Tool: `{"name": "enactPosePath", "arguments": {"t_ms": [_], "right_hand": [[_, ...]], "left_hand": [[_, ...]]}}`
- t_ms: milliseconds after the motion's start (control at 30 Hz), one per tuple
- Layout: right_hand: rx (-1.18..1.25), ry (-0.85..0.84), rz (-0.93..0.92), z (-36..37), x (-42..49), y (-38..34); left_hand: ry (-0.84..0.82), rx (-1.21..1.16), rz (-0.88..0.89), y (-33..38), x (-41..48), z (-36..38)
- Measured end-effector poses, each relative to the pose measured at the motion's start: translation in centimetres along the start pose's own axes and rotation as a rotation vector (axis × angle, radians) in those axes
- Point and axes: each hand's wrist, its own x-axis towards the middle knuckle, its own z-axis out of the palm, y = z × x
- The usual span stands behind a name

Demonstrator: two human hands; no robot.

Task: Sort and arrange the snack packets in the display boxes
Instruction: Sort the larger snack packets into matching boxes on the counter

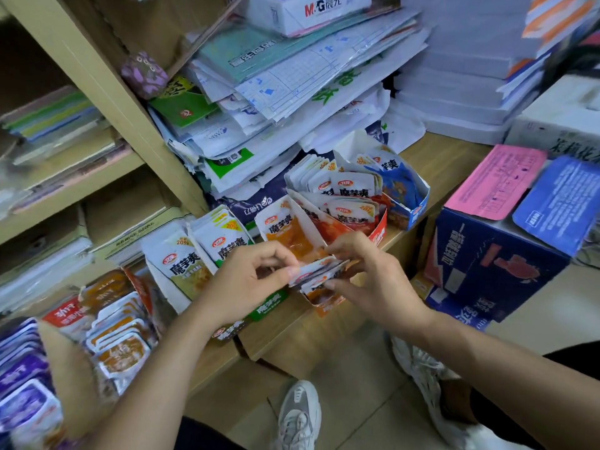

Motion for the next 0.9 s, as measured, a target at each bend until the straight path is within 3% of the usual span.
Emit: {"name": "enactPosePath", "arguments": {"t_ms": [100, 167, 267, 333, 633, 767, 900], "right_hand": [[-0.132, -0.084, -0.054, -0.4, 0.8, 0.2], [-0.158, -0.108, -0.041, -0.5, 1.3, 0.1], [-0.173, -0.087, -0.034, -0.5, 1.7, 0.1], [-0.161, -0.07, -0.038, -0.4, 1.8, 0.2], [-0.181, -0.007, 0.01, -0.1, 2.1, 0.0], [-0.178, 0.076, 0.046, 0.2, 2.6, -0.3], [-0.206, 0.174, 0.022, 0.7, 4.1, -1.6]], "left_hand": [[0.04, -0.042, 0.027, -0.7, 0.6, -0.4], [0.24, 0.004, 0.008, -1.5, 1.7, -0.7], [0.512, 0.331, -0.078, -2.9, 4.3, -1.8], [0.51, 0.487, -0.124, -3.5, 5.9, -2.4], [0.457, 0.459, -0.106, -3.7, 9.1, -2.6], [0.501, 0.371, 0.033, -3.9, 8.4, -2.8], [0.475, 0.193, 0.05, -4.0, 7.8, -2.8]]}}
